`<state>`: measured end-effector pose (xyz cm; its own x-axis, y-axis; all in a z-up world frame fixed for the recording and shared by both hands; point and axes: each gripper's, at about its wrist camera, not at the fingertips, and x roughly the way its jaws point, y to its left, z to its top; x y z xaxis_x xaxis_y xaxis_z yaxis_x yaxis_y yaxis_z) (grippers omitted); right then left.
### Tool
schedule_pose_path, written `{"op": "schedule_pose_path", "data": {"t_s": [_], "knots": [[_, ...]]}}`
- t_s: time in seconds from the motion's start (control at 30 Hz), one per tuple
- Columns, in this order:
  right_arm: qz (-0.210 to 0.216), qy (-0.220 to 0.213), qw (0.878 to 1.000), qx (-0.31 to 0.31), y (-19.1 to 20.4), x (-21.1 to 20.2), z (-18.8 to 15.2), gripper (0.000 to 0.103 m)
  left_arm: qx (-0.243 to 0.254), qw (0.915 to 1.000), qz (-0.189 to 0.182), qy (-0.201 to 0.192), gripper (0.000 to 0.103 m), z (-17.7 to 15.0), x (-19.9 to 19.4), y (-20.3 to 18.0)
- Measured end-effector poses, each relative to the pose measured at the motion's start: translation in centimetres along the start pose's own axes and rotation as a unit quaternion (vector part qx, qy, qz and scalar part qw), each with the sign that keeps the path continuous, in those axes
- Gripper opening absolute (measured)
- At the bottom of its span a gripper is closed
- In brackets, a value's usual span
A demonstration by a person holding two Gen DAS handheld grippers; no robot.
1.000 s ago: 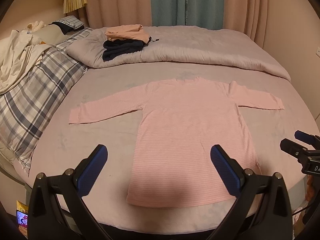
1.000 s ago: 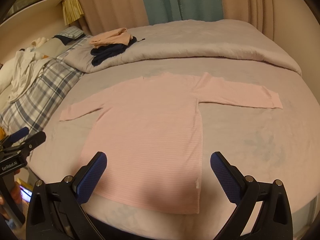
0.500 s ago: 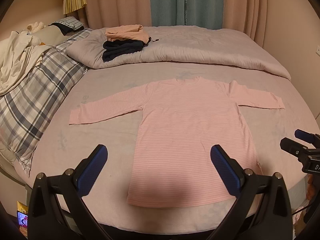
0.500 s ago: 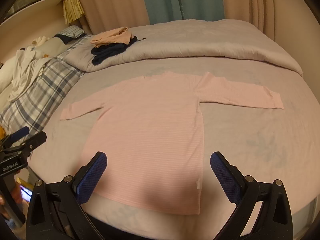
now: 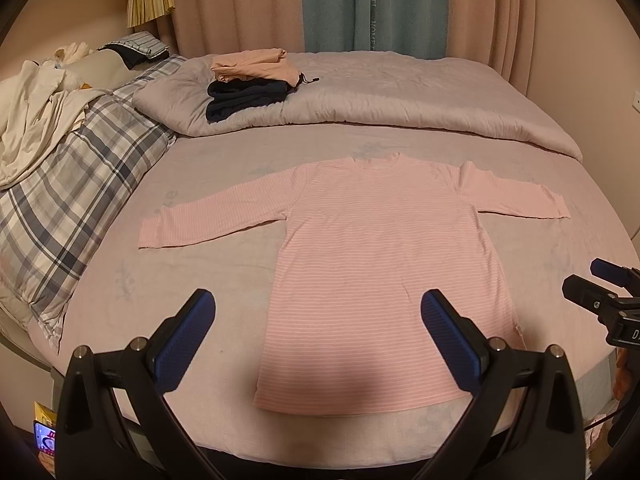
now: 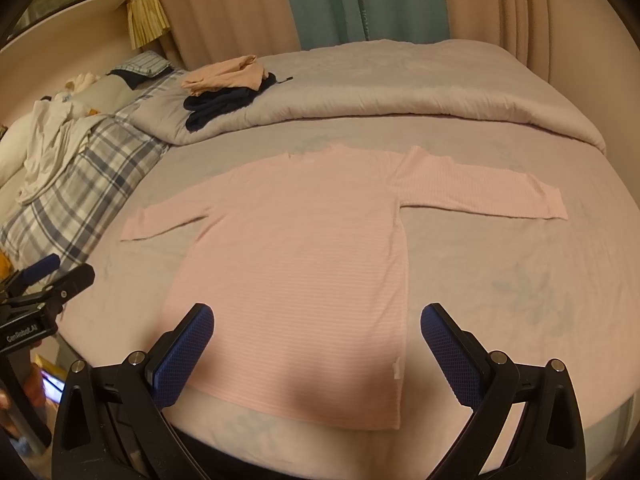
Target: Fold small clothes
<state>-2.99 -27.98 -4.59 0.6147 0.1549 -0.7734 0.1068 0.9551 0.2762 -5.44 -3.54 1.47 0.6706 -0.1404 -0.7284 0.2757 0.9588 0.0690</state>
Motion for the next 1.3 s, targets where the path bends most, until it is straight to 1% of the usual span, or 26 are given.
{"op": "schedule_pose_path", "data": {"t_s": [0.93,1.13,1.23,1.3], "knots": [[0.0,0.001,1.0,0.0,0.4,0.1,-0.1,0.102,0.001,1.0,0.0,0.004,0.103,-0.3,0.0,0.7],[0.0,0.002,1.0,0.001,0.5,0.3,-0.2,0.102,-0.003,0.9999,-0.005,0.013,0.103,-0.4,0.7,0.8],[0.016,0.0,1.0,0.008,0.1,0.7,-0.4,0.102,-0.007,0.9998,-0.005,0.02,0.103,-0.5,1.7,0.8],[0.036,-0.005,0.999,0.014,-0.4,1.0,-0.5,0.102,-0.02,0.9991,-0.01,0.037,0.103,-0.7,3.1,0.9]]}}
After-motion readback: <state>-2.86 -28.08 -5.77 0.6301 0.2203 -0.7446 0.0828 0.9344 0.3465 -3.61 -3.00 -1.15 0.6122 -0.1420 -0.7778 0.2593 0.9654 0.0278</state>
